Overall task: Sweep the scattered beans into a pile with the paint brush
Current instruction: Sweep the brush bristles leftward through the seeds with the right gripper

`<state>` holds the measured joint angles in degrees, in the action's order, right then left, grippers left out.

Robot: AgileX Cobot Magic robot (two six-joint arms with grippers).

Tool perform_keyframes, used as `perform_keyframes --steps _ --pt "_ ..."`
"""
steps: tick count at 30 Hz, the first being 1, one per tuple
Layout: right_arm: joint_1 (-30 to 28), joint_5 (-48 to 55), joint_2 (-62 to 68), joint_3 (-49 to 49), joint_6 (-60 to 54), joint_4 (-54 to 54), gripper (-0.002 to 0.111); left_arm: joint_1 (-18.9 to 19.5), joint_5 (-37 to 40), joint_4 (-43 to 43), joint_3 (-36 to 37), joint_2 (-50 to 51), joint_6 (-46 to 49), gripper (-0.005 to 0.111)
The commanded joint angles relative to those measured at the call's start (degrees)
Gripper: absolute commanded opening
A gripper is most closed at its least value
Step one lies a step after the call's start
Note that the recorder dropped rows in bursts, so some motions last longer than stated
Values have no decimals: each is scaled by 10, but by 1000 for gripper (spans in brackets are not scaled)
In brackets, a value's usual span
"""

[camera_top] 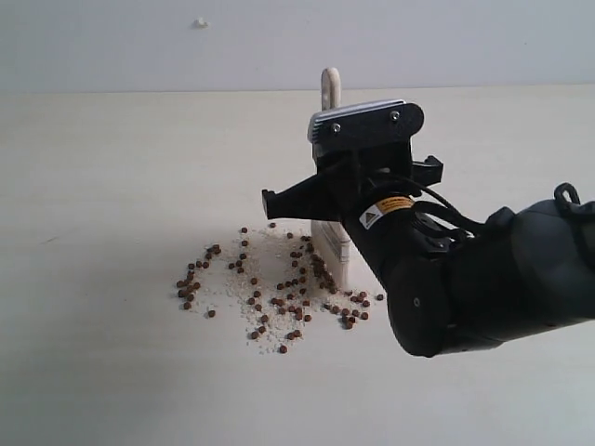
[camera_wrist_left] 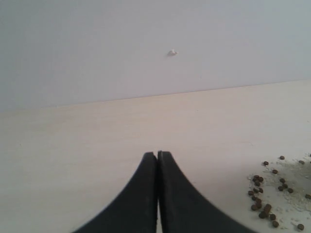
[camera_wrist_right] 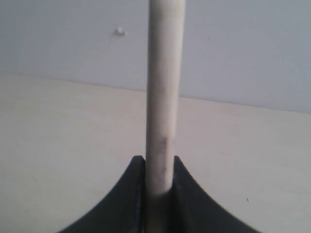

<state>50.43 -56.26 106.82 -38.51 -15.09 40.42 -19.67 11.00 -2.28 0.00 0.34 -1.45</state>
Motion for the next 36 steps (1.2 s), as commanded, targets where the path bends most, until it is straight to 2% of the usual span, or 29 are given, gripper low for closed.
perform_keyframes --steps 1,5,9,13,18,22,27,31,36 --pt "2 -15 -24 -15 -38 17 0 -2 -3 5 0 -3 -3 0" --pt "2 -17 -77 4 -200 144 0 -2 -3 5 0 -3 -3 0" --pt "2 -21 -93 58 -238 225 0 -2 -3 5 0 -3 -3 0" --pt "2 11 -74 90 -175 226 0 -2 -3 5 0 -3 -3 0" --pt "2 44 -47 89 -22 102 0 -2 -3 5 0 -3 -3 0" --pt "2 42 -31 88 54 65 0 -2 -3 5 0 -3 -3 0" --pt "2 56 4 38 99 40 0 -2 -3 5 0 -3 -3 0" --pt "2 56 16 -14 99 46 0 -2 -3 5 0 -3 -3 0" --pt "2 57 -23 -23 56 57 0 -2 -3 5 0 -3 -3 0"
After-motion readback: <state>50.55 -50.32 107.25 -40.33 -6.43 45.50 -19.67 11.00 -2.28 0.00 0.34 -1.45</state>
